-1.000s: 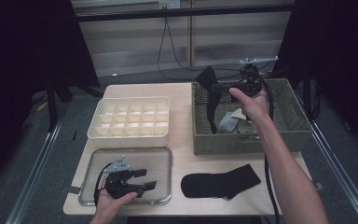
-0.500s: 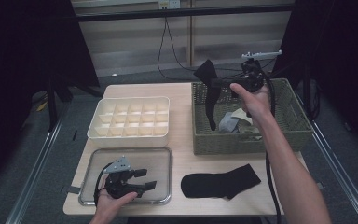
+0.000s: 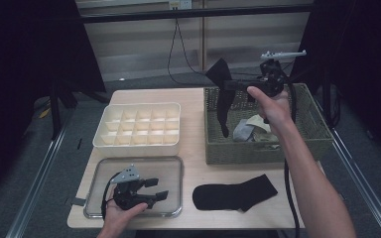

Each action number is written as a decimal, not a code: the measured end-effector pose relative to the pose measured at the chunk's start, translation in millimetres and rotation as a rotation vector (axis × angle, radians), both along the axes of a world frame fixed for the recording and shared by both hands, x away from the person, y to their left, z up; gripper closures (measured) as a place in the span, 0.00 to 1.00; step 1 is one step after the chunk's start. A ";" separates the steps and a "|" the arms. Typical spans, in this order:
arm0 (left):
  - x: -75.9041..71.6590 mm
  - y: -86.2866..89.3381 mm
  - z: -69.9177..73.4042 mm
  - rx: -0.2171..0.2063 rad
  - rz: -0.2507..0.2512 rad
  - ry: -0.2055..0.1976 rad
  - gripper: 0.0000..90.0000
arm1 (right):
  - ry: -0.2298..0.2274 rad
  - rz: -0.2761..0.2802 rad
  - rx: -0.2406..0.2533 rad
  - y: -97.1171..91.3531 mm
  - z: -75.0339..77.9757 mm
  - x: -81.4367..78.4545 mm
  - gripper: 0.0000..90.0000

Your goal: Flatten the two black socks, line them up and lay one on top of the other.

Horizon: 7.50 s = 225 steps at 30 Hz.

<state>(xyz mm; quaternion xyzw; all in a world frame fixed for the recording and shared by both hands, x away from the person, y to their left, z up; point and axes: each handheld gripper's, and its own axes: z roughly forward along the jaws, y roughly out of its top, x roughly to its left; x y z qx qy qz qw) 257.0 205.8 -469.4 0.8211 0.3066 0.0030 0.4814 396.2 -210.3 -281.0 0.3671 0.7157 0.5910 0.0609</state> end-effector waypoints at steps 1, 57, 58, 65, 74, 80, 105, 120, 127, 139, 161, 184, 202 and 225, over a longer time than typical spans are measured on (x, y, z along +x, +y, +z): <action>0.0 -0.6 -0.2 0.000 -0.002 0.001 0.38 | -0.001 0.001 0.001 0.1 0.9 -0.8 0.88; -4.9 -9.0 0.9 -0.031 -0.028 -0.004 0.48 | -0.099 0.086 0.101 19.7 25.9 -95.4 0.88; -4.5 -8.7 0.7 -0.031 -0.026 -0.003 0.48 | -0.101 0.089 0.100 21.2 24.1 -97.2 0.88; -3.1 -9.0 -0.1 -0.037 -0.024 0.006 0.49 | -0.085 0.117 0.097 30.5 10.1 -105.2 0.88; -3.5 -11.7 -1.3 -0.038 -0.037 0.025 0.56 | -0.066 0.132 0.084 38.5 -14.4 -109.8 0.88; -4.8 -16.3 -1.5 -0.039 -0.066 0.024 0.55 | -0.031 0.128 0.089 40.3 -32.7 -111.9 0.88; -2.1 -40.7 5.3 -0.051 -0.119 0.009 0.73 | 0.083 0.193 0.111 80.5 -96.9 -125.3 0.88; 7.3 -85.9 -0.2 -0.047 -0.186 0.033 0.75 | 0.155 0.103 0.124 35.9 -140.6 -134.2 0.88; 9.3 -91.8 -5.3 -0.027 -0.196 0.048 0.75 | 0.175 0.071 0.074 13.0 -155.0 -139.2 0.88; 12.5 -103.4 -13.2 -0.009 -0.217 0.071 0.75 | 0.254 0.019 0.005 -15.8 -188.8 -147.2 0.87; 11.7 -117.6 -34.0 0.081 -0.242 0.112 0.83 | 0.283 0.001 -0.116 -13.1 -198.3 -155.5 0.80; 12.3 -115.4 -28.0 0.089 -0.237 0.086 0.82 | 0.310 0.059 -0.337 44.6 -219.3 -127.3 0.79; 11.6 -115.8 -25.6 0.092 -0.219 0.096 0.97 | 0.282 -0.007 -0.221 18.7 -198.5 -136.1 0.98; 15.0 -94.6 -13.5 0.077 -0.167 0.069 0.97 | 0.205 -0.179 -0.028 -63.5 -177.7 -160.9 0.98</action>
